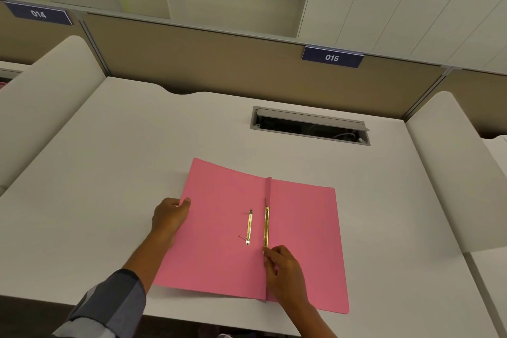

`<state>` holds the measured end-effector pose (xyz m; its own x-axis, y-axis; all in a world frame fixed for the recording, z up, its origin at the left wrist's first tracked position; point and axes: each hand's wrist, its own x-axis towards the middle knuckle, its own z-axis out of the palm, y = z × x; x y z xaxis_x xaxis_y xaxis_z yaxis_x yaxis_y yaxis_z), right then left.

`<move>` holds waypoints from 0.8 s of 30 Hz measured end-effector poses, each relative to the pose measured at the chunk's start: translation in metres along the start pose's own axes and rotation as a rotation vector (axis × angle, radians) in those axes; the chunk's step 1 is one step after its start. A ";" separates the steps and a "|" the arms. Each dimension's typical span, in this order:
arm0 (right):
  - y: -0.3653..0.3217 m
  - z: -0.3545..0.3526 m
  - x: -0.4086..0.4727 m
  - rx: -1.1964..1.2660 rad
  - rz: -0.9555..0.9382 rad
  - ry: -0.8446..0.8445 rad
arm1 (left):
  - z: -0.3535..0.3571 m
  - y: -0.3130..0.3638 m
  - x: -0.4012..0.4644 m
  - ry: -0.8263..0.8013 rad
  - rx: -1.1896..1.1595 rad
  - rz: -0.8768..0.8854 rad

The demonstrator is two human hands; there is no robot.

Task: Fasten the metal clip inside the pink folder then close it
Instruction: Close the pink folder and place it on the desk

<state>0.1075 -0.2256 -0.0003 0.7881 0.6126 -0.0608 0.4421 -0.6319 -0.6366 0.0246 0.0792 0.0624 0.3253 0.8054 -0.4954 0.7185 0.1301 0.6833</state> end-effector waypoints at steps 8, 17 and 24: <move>0.002 -0.002 0.003 0.057 0.016 0.023 | -0.024 0.040 -0.050 -0.196 -0.257 0.117; -0.028 -0.036 0.020 0.415 0.063 0.126 | 0.003 0.085 -0.112 -0.422 -0.317 0.298; -0.055 -0.086 0.028 0.738 0.164 0.032 | 0.058 0.094 -0.139 -0.515 -0.162 0.389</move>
<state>0.1417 -0.2145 0.0995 0.8361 0.5167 -0.1843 -0.0752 -0.2248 -0.9715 0.0823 -0.0543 0.1643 0.8232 0.4376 -0.3616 0.4007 0.0031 0.9162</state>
